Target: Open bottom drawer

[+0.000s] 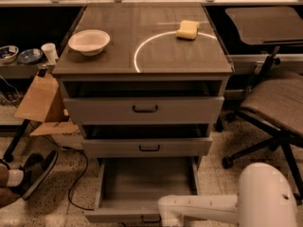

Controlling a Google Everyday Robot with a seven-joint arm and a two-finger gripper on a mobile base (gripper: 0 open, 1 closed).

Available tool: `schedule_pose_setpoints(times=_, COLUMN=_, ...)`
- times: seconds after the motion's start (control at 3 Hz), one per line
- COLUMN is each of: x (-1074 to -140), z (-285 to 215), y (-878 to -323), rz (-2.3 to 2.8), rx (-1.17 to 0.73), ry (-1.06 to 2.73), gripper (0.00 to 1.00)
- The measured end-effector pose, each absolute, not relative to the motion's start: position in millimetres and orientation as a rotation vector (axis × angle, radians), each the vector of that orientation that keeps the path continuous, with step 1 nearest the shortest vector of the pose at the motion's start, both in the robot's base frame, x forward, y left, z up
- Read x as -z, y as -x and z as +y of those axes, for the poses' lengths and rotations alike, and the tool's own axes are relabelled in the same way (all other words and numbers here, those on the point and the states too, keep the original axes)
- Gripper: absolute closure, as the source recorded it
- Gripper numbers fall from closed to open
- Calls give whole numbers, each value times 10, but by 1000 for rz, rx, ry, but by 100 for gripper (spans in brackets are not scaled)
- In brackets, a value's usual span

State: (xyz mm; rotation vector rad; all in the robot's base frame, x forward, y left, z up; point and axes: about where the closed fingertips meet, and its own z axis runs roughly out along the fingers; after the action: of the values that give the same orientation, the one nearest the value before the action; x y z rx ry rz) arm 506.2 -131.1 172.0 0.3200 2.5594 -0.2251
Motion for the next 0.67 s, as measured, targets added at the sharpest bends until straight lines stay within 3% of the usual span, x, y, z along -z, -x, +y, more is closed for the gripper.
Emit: schedule_pose_setpoints(times=0.67, x=-2226, z=-1838, y=-4854, rz=2457, rx=293, ry=-421, gripper=100)
